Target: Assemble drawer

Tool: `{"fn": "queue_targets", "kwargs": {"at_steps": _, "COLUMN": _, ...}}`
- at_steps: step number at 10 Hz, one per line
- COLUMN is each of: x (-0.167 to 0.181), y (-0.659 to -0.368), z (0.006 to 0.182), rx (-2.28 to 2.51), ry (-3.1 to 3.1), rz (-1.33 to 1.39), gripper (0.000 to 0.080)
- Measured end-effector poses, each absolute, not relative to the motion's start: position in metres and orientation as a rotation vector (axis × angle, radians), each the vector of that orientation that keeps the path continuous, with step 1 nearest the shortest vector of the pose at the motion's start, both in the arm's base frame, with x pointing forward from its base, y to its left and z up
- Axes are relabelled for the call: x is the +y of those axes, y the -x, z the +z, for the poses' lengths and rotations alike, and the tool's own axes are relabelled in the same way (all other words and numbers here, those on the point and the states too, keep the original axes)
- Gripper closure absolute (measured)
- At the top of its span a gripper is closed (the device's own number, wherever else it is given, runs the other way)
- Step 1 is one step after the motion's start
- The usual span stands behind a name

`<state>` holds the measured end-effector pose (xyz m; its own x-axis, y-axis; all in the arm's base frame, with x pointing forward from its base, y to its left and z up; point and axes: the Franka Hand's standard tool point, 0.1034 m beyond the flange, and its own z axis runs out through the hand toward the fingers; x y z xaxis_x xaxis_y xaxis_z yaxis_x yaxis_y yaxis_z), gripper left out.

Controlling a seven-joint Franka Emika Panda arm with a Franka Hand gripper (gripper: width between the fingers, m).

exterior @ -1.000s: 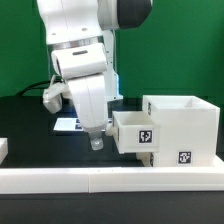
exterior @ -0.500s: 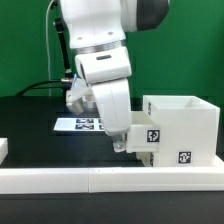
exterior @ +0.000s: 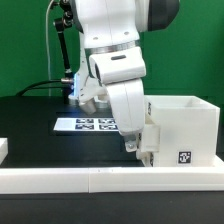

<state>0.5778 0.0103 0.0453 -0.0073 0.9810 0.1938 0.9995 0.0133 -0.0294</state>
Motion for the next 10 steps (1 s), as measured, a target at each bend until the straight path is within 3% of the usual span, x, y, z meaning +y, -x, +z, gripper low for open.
{"fn": "queue_targets", "kwargs": {"at_steps": 6, "x": 0.035, "y": -0.578, "z": 0.048, "rx": -2.107, "ry": 2.093, "rz": -0.178, "gripper": 0.0151}}
{"fn": "queue_targets", "kwargs": {"at_steps": 10, "x": -0.014, "y": -0.577, "z": 0.047, "rx": -2.095, "ry": 2.107, "rz": -0.157, "gripper": 0.0151}}
